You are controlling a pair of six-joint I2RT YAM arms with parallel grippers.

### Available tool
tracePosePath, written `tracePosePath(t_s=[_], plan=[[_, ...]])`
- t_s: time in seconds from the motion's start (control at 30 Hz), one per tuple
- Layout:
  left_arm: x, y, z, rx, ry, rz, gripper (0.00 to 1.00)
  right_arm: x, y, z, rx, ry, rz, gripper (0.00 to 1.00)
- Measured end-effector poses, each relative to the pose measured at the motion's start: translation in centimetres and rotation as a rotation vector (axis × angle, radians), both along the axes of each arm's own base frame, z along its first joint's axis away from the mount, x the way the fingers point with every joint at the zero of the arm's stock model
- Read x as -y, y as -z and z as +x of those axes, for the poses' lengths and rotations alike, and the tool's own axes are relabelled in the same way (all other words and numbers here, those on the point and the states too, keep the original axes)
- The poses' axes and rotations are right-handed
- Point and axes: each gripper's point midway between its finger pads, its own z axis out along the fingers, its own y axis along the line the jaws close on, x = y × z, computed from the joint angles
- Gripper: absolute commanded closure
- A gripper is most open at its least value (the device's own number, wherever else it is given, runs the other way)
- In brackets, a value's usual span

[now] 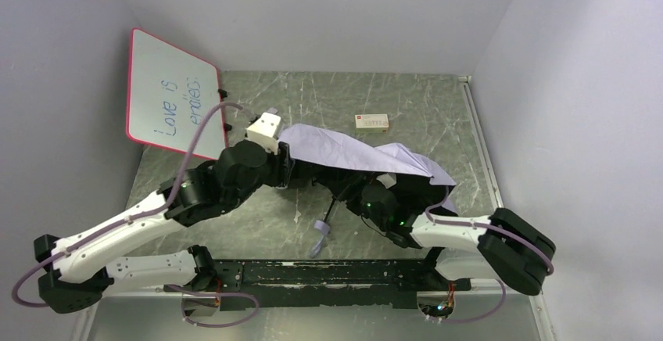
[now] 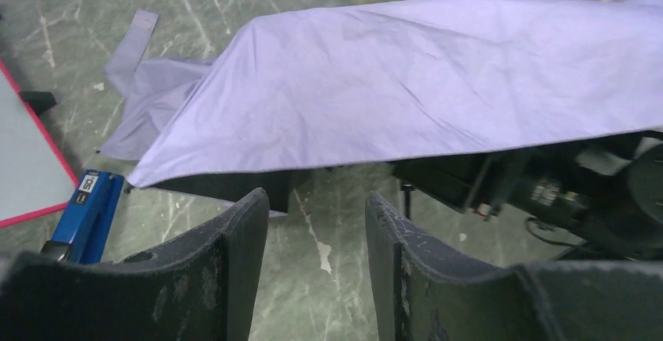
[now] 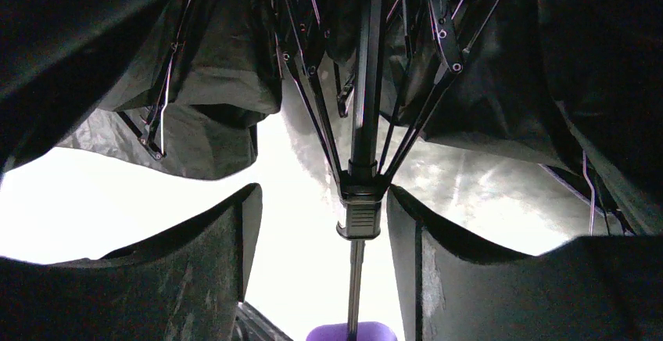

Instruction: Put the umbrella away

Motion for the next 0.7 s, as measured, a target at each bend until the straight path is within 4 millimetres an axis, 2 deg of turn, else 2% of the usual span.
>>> tracePosePath(t_s=[0.1,0.27,0.5,0.7], plan=[[0.6,1.6,0.8,-0.013,-0.021,0.069,0.45,0.9,0.3,-0.8,0.004,-0.024,-0.031,0.38],[1.7,4.1,2.2,-0.029,-0.046,0.166,0.45,1.2,0.8,-1.7,0.002,-0.066,-0.059,0.38],[4.6,8.6,4.1,-0.070,-0.041,0.270,0.45,1.7,2.9,-3.2,-0.037,-0.126,-0.111,0.33],[7.4,10.7,6.2,-0.087,-0.027,0.291,0.46,1.8,4.0,-4.0,-0.059,-0.168,-0.139,0.32]])
